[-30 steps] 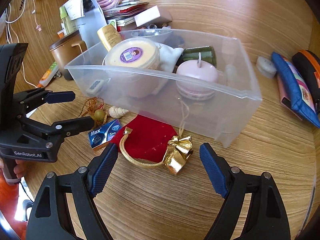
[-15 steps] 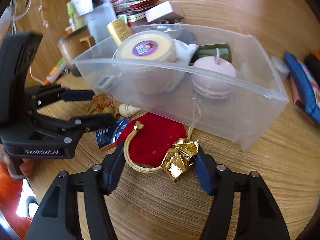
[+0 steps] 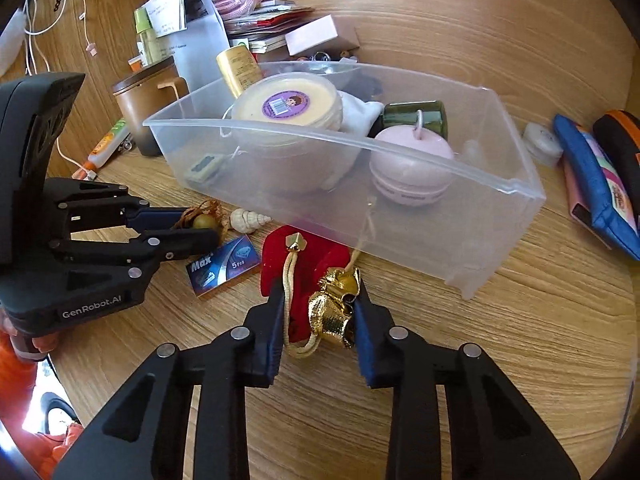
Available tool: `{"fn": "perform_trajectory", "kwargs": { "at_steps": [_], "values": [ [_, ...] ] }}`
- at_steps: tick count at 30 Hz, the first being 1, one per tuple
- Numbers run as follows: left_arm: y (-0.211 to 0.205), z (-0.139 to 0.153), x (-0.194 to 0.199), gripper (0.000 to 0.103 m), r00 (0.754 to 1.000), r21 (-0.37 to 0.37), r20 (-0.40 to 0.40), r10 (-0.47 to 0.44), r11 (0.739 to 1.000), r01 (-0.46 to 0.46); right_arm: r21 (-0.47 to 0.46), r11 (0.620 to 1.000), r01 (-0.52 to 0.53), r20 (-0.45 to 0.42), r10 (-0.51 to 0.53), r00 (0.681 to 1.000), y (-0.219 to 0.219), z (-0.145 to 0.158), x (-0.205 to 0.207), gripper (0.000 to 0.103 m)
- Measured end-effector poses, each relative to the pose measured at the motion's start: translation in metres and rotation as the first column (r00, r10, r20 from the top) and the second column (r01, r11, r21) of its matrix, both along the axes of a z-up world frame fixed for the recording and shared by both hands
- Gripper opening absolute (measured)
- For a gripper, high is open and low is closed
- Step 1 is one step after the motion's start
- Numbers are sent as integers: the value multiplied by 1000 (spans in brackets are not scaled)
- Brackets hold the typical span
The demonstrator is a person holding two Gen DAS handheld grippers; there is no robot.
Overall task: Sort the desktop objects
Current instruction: 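Grasp the red velvet pouch with the right gripper while the left grasps the gourd ornament, then lift the red pouch with the right gripper while the left lifts the gourd ornament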
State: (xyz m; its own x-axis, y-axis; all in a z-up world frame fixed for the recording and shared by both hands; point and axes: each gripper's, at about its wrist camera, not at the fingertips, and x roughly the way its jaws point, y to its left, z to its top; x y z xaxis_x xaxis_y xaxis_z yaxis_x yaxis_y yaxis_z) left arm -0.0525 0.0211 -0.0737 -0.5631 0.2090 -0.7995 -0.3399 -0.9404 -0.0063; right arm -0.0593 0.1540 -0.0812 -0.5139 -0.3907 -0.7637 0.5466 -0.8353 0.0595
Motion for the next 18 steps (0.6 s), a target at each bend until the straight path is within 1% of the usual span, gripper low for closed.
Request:
{"fn": "perform_trajectory", "kwargs": {
  "at_steps": [2,6,10,15,18],
  "values": [
    [-2,0,2,19,1000,-3,-2,3,1000,-3,-6,1000,6,1,-6,1000,3,2,1,26],
    [-8,1,5,19,1000,18,-1,10,1000,-10,-32,999,15,1,-15,1000,10,8,5,24],
    [-11,4,8,19,1000,34,-9,9,999,-9,-89,996,28,-5,-28,1000,19,20,7,23],
    [-12,13,15,19,1000,49,-27,3,999,-2,-151,988,42,-14,-45,999,29,34,7,22],
    [-12,20,18,19,999,60,-44,1,998,1,-161,986,47,-32,-52,998,31,42,9,22]
  ]
}}
